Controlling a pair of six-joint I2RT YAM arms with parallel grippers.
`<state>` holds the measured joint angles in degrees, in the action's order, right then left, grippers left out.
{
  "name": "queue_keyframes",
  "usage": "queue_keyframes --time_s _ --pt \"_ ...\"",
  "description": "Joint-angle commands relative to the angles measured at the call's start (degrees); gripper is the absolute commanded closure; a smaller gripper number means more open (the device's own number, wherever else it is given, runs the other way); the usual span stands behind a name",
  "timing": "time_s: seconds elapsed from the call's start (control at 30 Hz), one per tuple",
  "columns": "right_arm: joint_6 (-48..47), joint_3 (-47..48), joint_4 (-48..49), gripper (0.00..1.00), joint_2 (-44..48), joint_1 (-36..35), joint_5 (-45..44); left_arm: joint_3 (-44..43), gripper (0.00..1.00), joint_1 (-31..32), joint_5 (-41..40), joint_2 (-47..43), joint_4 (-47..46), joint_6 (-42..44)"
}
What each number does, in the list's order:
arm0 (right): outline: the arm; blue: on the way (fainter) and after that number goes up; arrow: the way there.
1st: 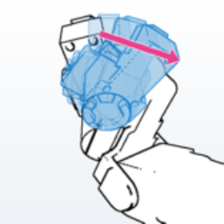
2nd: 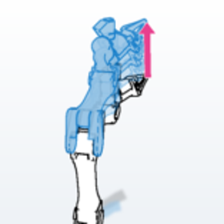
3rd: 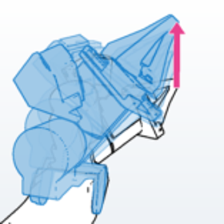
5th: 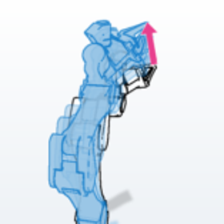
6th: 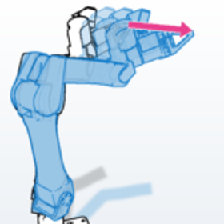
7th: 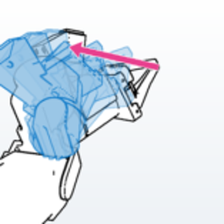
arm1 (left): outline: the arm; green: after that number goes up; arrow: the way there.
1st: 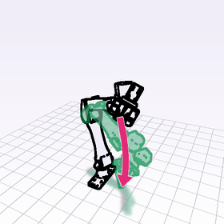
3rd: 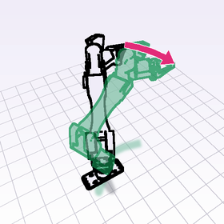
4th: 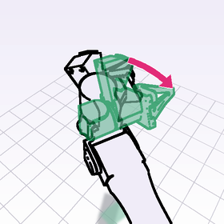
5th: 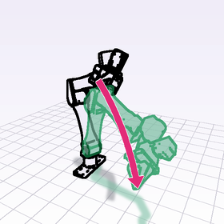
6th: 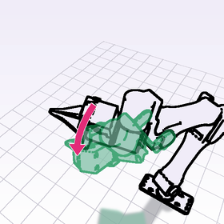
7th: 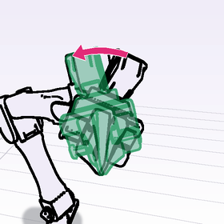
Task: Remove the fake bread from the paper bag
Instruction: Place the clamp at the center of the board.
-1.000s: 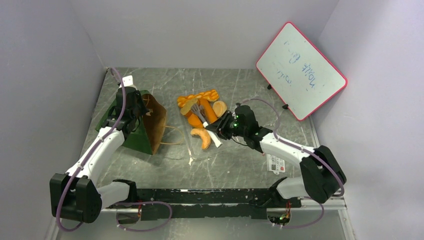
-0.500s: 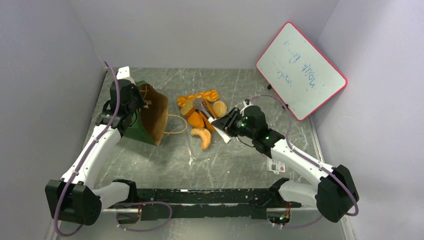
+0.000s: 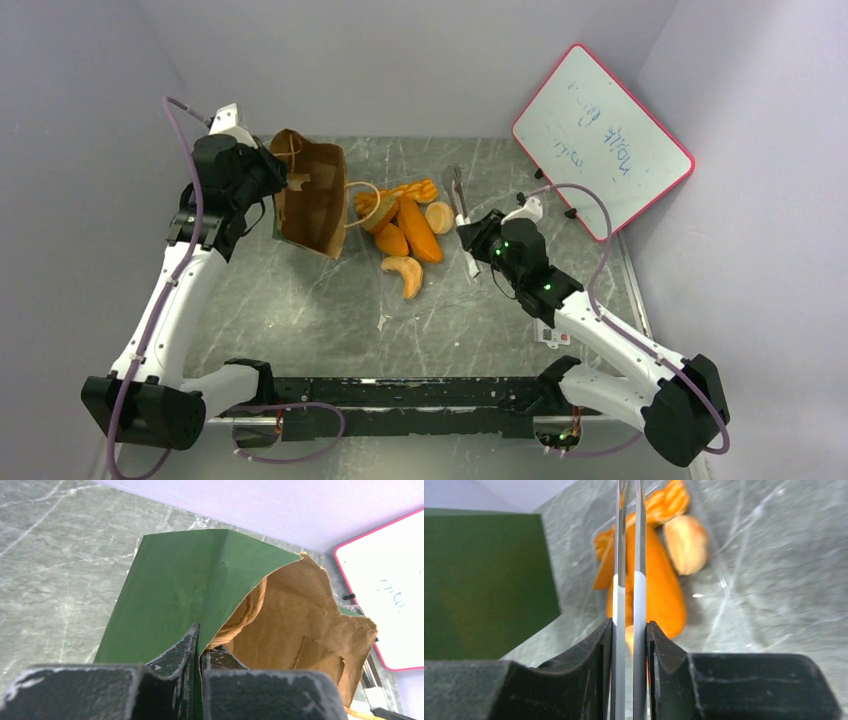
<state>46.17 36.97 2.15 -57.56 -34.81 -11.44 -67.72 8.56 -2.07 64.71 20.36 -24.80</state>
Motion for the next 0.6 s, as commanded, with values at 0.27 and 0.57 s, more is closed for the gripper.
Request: queue_keyframes --time_s 0.27,0.57 --pt "-15.7 -4.0 12.3 0.78 -8.4 0.3 -22.5 2.5 0.93 -10.2 19.9 0.1 -0.6 -9.4" --pt "-21.1 -3.4 19.0 0.78 -18.6 0.5 -28.3 6.9 0.93 -15.7 31.5 1.0 -7.2 -16.4"
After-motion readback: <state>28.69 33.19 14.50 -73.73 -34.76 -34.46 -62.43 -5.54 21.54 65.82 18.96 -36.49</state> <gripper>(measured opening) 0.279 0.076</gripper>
